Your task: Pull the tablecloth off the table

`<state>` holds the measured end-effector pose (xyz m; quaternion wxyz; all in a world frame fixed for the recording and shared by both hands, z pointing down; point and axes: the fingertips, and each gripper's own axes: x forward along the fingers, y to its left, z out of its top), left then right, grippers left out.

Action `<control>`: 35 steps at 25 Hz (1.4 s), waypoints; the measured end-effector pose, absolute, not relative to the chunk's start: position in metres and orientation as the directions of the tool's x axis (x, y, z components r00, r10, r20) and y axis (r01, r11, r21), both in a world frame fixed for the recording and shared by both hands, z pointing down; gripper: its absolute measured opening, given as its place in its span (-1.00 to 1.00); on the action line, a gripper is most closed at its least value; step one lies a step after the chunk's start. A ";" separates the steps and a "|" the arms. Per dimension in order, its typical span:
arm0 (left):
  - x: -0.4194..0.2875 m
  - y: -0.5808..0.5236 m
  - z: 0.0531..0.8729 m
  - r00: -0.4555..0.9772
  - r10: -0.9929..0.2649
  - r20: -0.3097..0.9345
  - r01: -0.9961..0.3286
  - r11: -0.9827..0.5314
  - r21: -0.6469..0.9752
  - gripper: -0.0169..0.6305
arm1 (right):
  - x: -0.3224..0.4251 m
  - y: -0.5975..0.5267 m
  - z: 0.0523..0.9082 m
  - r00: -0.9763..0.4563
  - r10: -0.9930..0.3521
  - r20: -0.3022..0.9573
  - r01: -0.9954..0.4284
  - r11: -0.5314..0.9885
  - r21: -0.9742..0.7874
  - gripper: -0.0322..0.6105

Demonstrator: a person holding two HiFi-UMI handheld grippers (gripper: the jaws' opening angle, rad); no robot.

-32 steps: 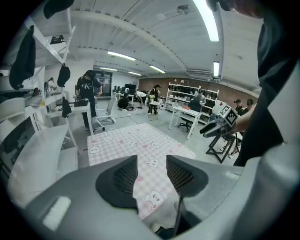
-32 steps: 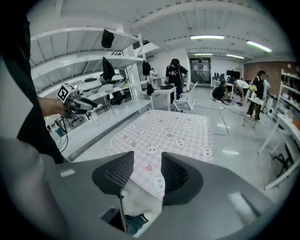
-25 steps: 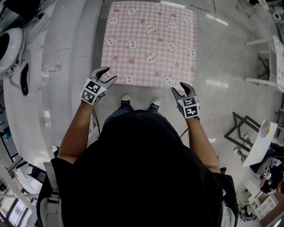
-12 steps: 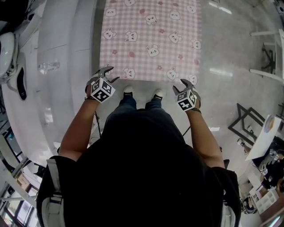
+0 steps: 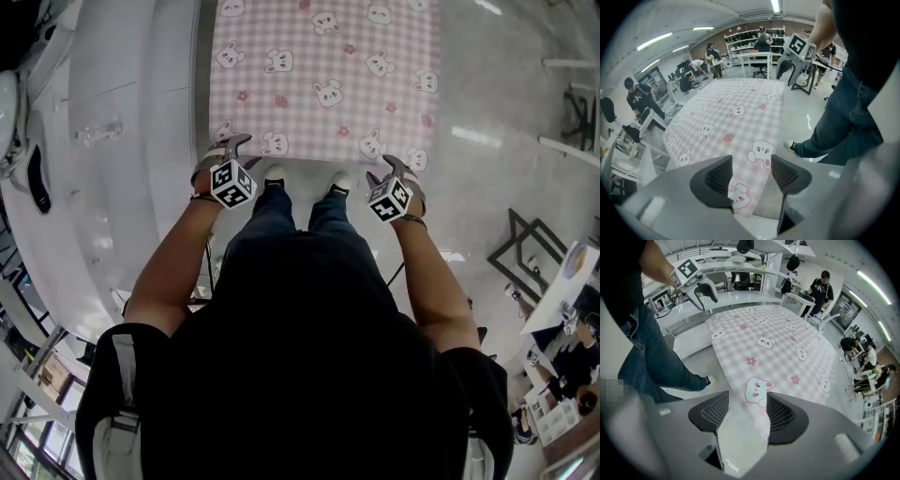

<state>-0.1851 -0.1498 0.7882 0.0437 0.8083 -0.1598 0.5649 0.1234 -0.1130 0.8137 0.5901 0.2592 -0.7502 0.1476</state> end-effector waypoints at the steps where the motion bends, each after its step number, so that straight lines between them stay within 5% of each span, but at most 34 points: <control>1: -0.185 -0.148 0.795 0.304 -0.207 0.930 -0.302 -0.947 -0.112 -0.16 | 0.122 -0.114 0.817 -0.164 -0.215 0.963 -0.559 0.825 0.089 -0.01; 8: -0.182 -0.140 0.834 0.264 -0.189 0.946 -0.259 -0.958 -0.119 -0.12 | 0.121 -0.111 0.847 -0.108 -0.207 0.972 -0.525 0.843 0.121 0.00; 24: -0.160 -0.133 0.914 0.127 -0.250 0.960 -0.221 -0.950 -0.218 0.31 | 0.146 -0.115 0.896 0.068 -0.257 0.964 -0.397 0.880 0.262 0.23; 35: -0.165 -0.141 0.927 0.070 -0.316 0.946 -0.207 -0.933 -0.296 0.34 | 0.153 -0.128 0.912 0.171 -0.292 0.941 -0.362 0.870 0.336 0.34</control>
